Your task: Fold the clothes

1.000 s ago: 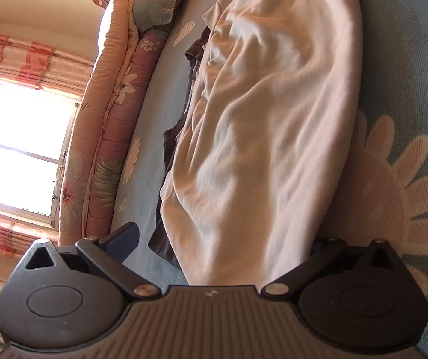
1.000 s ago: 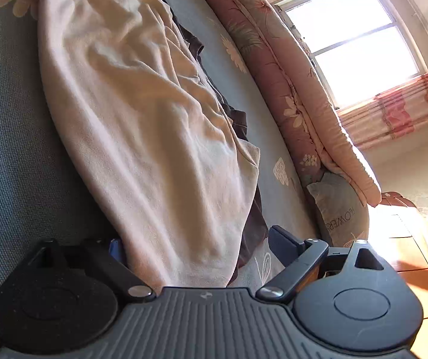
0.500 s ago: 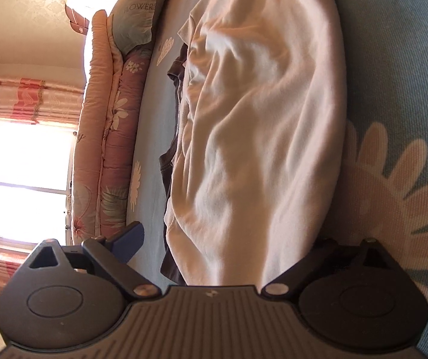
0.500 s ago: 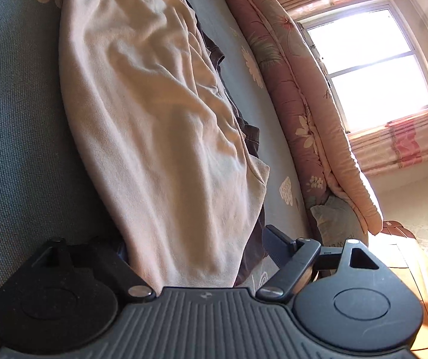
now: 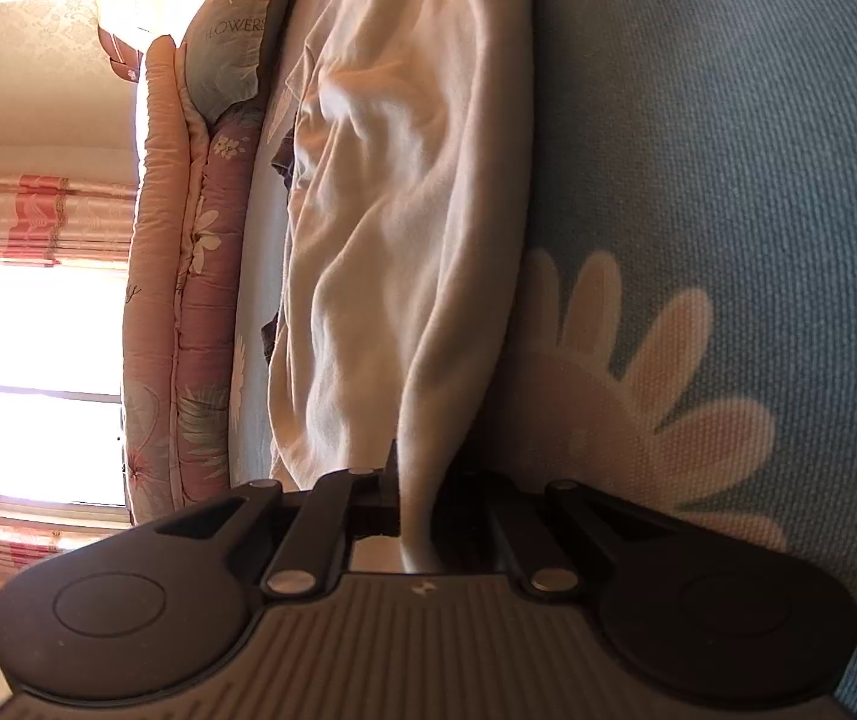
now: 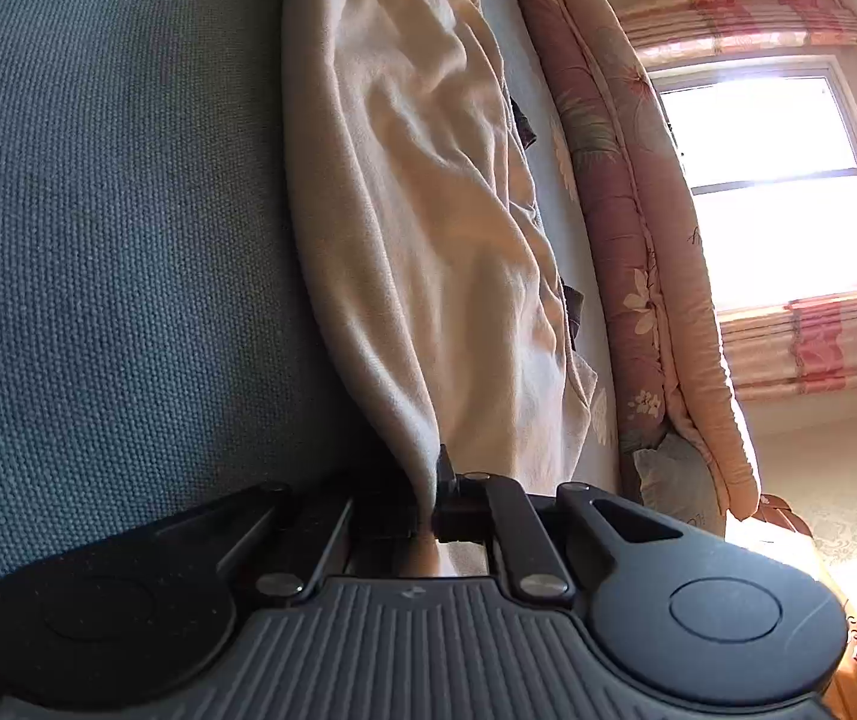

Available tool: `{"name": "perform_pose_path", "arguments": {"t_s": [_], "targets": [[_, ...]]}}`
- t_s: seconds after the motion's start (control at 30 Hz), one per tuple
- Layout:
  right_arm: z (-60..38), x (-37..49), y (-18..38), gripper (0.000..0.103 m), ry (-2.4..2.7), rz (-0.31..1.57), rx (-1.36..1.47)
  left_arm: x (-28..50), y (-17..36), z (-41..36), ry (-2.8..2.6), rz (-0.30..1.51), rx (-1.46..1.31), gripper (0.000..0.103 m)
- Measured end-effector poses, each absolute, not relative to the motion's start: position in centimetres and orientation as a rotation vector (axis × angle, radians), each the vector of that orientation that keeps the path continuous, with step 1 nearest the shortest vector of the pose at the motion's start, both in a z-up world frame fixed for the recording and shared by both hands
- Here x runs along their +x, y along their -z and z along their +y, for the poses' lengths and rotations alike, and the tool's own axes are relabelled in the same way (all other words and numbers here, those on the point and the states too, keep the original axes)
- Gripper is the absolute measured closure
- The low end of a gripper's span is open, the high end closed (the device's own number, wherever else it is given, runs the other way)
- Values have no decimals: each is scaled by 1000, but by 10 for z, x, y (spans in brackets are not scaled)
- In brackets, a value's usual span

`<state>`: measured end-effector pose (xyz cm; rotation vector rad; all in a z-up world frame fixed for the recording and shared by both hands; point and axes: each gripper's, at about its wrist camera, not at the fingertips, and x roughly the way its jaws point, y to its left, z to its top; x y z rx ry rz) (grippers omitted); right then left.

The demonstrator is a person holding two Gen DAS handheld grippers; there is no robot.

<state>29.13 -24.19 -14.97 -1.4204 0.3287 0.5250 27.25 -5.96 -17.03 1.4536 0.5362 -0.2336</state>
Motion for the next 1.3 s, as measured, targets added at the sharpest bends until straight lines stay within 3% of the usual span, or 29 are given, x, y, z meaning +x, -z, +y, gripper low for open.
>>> {"name": "perform_pose_path", "arguments": {"t_s": [0.43, 0.9, 1.3], "targets": [[-239, 291, 146, 94, -529, 351, -1457, 269, 166, -60, 230, 543, 1457, 103], [-249, 271, 98, 95, -577, 353, -1379, 253, 129, -52, 232, 483, 1430, 102], [-266, 202, 77, 95, -684, 476, -1338, 162, 120, -55, 357, 525, 1482, 102]]}}
